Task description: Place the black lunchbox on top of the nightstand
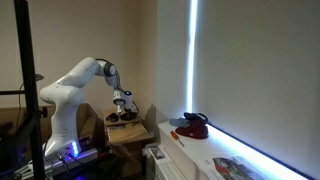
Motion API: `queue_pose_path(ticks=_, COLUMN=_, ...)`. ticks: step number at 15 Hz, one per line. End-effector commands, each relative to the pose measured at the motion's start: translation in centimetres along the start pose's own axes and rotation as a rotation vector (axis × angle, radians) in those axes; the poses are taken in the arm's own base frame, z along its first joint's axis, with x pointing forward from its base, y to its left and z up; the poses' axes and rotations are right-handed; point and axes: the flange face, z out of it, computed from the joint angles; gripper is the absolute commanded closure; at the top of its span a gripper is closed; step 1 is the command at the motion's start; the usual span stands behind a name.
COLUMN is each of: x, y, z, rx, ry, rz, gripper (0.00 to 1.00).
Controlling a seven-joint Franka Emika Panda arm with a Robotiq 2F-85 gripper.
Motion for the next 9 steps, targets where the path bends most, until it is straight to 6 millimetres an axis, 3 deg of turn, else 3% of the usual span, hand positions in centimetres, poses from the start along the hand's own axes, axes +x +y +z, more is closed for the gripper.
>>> queue_pose_path(ticks=1, x=-0.4, y=-1.5, z=-1.9, rx=0.002, ry=-0.056, rz=-0.006, gripper=0.33)
queue_pose_path(ticks=5, x=-0.1, y=0.2, z=-7.4, rx=-0.149, ry=-0.2, rz=-0.068, gripper=0.04)
queue_pose_path(ticks=9, x=1.7, y=2.7, z=-15.3, rx=-0.386, ry=-0.254, rz=-0.132, gripper=0.0)
